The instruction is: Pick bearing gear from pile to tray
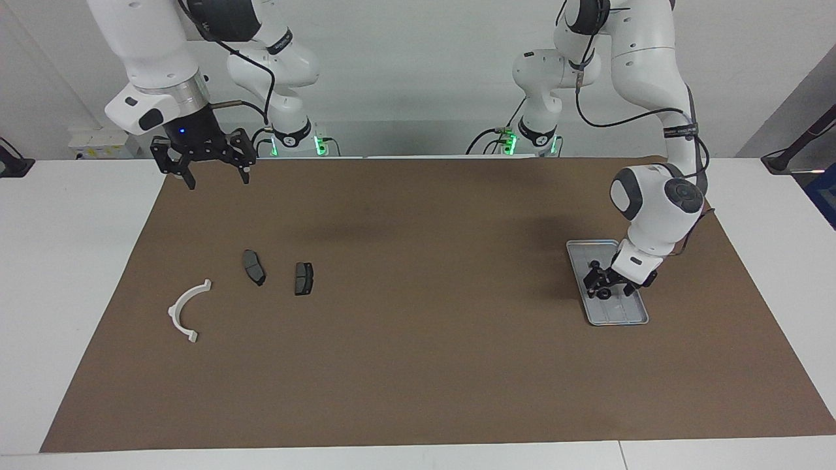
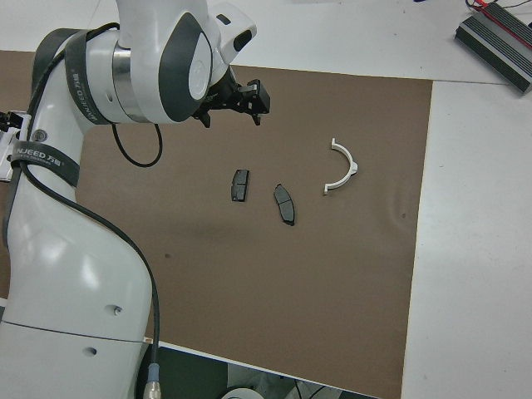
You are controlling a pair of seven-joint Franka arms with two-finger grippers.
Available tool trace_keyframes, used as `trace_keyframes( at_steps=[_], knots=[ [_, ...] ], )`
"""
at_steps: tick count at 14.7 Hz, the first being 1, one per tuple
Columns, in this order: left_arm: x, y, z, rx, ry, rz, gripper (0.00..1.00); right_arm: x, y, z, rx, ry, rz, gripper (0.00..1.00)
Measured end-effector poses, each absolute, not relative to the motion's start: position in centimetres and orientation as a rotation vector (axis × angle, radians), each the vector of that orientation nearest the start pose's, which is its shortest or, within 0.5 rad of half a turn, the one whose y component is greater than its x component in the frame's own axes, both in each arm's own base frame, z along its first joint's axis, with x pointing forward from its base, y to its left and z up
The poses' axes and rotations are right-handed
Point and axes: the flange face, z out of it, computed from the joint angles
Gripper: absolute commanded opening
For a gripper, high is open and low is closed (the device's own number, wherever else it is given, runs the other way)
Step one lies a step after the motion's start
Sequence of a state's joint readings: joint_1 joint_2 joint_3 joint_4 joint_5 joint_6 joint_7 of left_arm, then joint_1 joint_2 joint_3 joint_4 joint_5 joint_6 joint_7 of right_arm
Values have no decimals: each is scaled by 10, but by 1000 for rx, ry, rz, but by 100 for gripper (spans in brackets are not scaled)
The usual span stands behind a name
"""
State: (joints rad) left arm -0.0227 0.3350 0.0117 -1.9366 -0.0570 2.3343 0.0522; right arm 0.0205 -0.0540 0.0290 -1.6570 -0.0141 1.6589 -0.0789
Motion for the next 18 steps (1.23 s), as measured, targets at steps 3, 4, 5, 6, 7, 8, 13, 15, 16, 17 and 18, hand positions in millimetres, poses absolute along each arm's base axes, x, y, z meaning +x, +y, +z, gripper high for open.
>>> trace_keyframes(
  at_steps=[3,4,5,6,7,8,13,15,16,17,18],
  knots=[
    [623,-3,366,-3181,34,-78,100,545,26,621,-3150,-204,-88,100],
    [621,-1,384,-3181,30,-90,100,545,26,621,-3150,-204,-88,100],
    [617,1,402,-3181,27,-106,100,545,26,621,-3150,-204,-88,100],
    [613,2,420,-3181,26,-130,100,545,26,621,-3150,-204,-88,100],
    [608,2,439,-3181,26,-153,100,545,26,621,-3150,-204,-88,100],
    [601,4,460,-3181,24,-176,100,545,26,621,-3150,-204,-88,100],
    [535,21,569,-3191,-6,-162,100,545,26,621,-3150,-204,-88,100],
    [510,22,598,-3191,3,-139,100,545,26,621,-3150,-204,-88,100],
    [503,22,607,-3184,10,-136,100,545,26,621,-3150,-204,-88,100],
    [501,22,613,-3175,18,-134,100,545,26,621,-3150,-204,-88,100],
    [502,21,615,-3168,27,-128,100,545,26,621,-3150,-204,-88,100]
  ],
)
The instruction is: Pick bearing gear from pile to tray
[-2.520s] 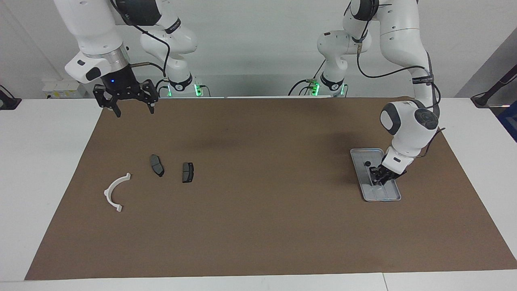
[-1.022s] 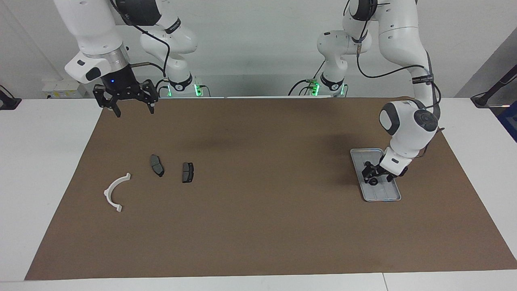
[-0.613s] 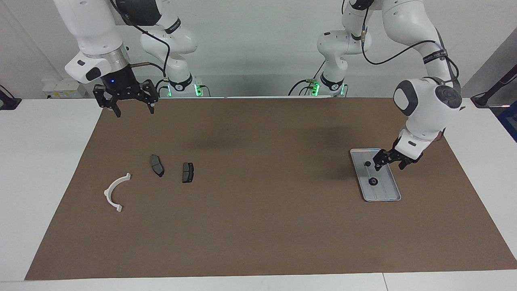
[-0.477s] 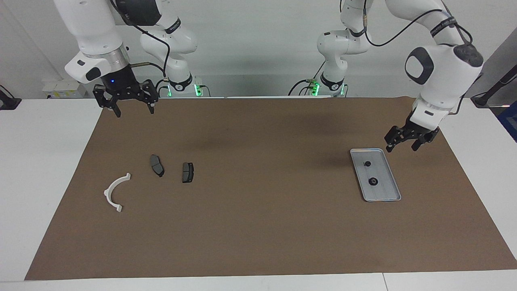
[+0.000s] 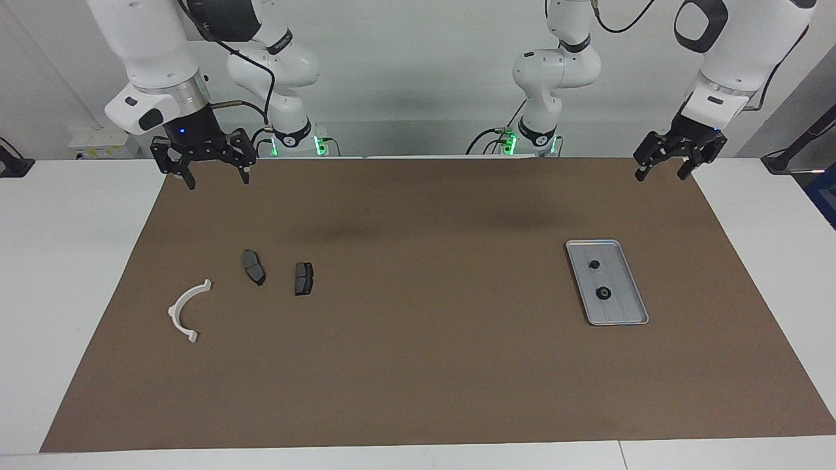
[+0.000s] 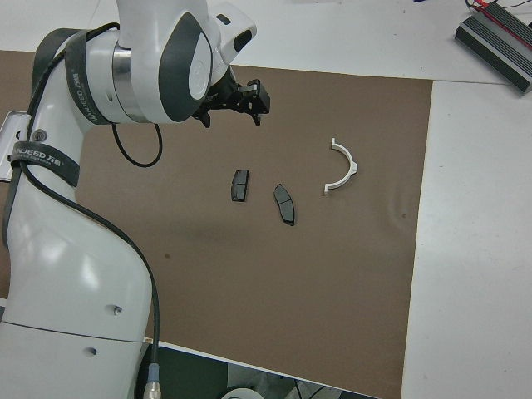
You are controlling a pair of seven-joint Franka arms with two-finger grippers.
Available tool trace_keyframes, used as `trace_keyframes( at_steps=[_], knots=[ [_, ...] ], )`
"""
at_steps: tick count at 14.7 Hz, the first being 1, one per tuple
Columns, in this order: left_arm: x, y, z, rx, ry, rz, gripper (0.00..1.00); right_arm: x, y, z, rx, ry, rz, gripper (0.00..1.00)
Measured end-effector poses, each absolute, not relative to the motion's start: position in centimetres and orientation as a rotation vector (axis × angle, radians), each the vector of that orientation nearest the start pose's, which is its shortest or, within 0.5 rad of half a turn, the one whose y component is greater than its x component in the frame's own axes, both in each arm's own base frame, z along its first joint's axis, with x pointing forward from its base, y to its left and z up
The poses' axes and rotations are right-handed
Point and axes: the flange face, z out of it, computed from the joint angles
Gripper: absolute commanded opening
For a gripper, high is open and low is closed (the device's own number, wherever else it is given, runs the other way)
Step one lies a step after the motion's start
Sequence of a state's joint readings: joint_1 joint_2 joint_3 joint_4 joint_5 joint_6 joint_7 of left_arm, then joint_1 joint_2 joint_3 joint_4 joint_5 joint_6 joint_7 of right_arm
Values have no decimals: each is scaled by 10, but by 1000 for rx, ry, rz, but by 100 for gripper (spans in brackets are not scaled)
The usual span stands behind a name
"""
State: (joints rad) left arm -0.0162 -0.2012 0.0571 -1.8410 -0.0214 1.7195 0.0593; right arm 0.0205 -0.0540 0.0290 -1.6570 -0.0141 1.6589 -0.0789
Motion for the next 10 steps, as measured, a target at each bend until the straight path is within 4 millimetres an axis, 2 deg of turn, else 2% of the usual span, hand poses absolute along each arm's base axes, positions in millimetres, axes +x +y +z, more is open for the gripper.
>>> trace_keyframes(
  at_steps=[6,10],
  knots=[
    [533,9,605,-3128,78,6,100,545,26,621,-3150,-204,-82,100],
    [548,5,614,-3127,88,62,100,544,26,621,-3150,-204,-80,100]
  ],
)
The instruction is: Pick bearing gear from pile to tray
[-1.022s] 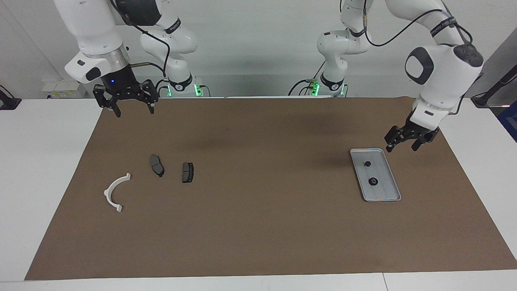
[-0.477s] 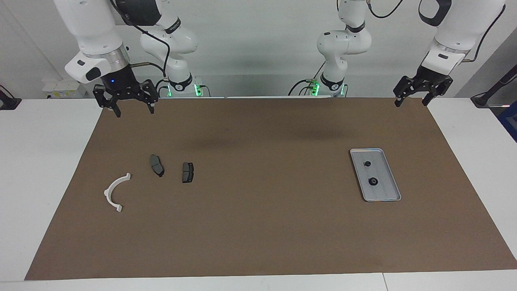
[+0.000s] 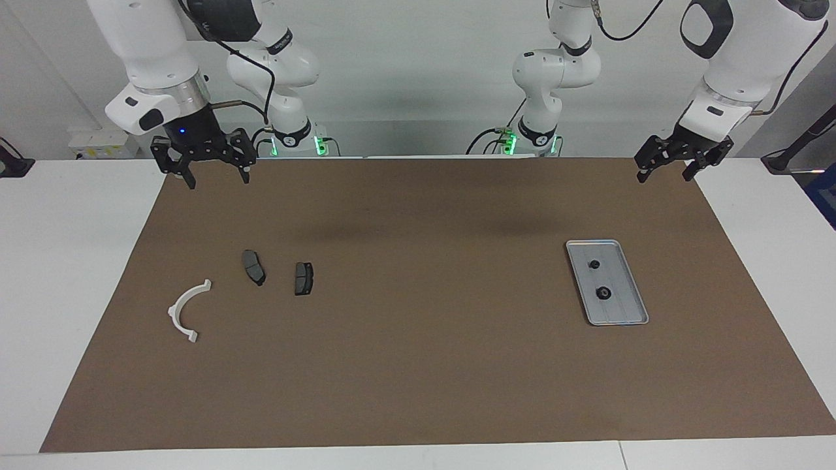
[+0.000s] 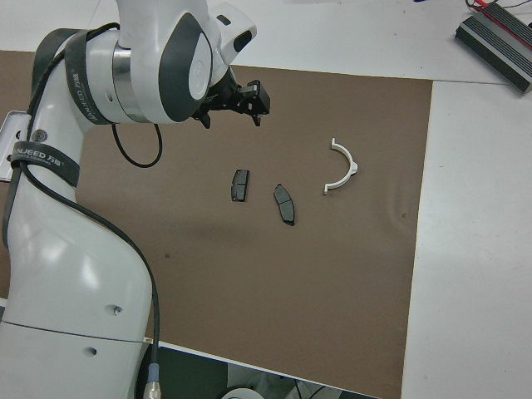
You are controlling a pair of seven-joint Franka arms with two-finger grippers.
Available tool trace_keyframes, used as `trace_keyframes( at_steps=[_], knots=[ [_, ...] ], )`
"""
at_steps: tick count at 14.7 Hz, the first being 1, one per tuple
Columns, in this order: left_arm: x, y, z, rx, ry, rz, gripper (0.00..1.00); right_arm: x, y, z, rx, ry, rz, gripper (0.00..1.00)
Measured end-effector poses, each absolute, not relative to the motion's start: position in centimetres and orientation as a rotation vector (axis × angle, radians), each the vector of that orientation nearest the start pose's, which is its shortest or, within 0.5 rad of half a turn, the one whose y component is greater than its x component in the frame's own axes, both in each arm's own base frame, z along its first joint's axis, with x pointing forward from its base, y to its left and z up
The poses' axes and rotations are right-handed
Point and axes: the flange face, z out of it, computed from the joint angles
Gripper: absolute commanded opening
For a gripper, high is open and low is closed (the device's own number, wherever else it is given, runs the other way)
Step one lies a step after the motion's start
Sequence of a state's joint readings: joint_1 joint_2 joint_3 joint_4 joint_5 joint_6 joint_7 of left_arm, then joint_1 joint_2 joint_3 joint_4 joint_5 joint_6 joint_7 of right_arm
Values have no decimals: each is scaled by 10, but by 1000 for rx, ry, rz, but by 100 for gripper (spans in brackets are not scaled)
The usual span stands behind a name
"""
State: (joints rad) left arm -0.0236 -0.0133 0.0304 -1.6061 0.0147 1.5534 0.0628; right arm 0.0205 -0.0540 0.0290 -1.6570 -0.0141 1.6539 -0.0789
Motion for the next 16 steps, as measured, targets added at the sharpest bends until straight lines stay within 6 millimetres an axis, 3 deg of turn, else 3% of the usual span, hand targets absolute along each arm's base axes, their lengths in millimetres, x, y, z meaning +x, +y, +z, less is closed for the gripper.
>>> trace_keyframes(
  at_steps=[7,16],
  knots=[
    [567,1,609,-3126,98,94,100,544,26,621,-3150,-204,-80,100],
    [570,-6,613,-3125,149,83,100,544,26,621,-3150,-204,-80,100]
  ],
)
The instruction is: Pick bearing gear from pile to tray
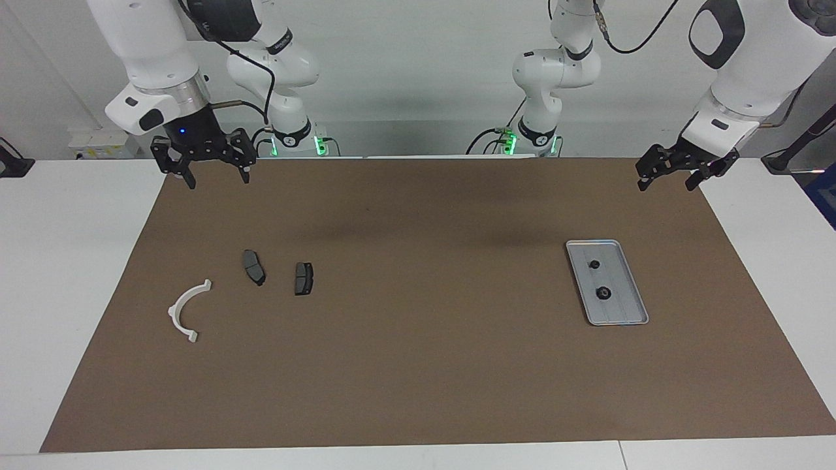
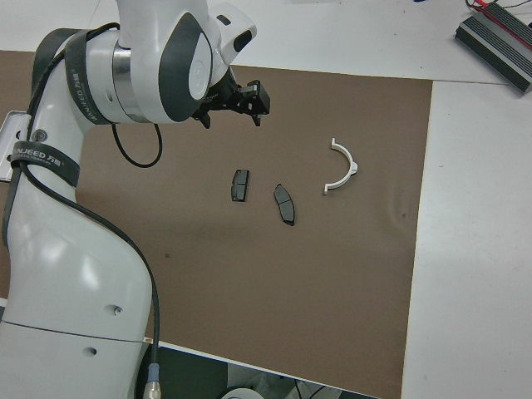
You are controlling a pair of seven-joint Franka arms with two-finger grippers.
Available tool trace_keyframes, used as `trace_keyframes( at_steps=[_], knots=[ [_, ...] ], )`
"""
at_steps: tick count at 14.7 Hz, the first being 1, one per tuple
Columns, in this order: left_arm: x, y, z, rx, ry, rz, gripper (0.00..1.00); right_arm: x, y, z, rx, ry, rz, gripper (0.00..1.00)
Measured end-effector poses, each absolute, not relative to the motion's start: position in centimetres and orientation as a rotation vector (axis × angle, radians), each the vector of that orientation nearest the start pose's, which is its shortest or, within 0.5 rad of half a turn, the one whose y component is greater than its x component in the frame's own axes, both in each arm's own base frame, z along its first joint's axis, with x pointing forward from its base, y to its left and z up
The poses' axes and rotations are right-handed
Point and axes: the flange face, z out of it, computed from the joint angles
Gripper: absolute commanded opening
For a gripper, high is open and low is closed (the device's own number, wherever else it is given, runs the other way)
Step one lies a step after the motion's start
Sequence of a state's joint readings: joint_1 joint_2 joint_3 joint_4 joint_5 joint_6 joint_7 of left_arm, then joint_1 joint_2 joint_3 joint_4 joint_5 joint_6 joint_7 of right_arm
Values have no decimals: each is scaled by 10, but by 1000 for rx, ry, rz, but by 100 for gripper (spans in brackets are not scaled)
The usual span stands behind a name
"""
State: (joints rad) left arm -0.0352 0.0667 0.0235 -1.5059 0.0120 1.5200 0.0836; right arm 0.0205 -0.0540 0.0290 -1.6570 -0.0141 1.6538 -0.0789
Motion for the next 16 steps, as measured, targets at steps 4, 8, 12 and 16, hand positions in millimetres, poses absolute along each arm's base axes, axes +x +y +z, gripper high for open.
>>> trace_keyframes(
  at_steps=[4,8,12,16],
  knots=[
    [570,-6,613,-3125,155,82,100,544,26,621,-3150,-204,-80,100],
    [570,-6,613,-3125,157,82,100,545,26,621,-3150,-202,-80,100],
    [570,-6,613,-3125,158,81,100,545,25,621,-3150,-202,-80,100],
    [571,-17,611,-3124,191,74,100,545,25,621,-3150,-202,-80,100]
  ],
)
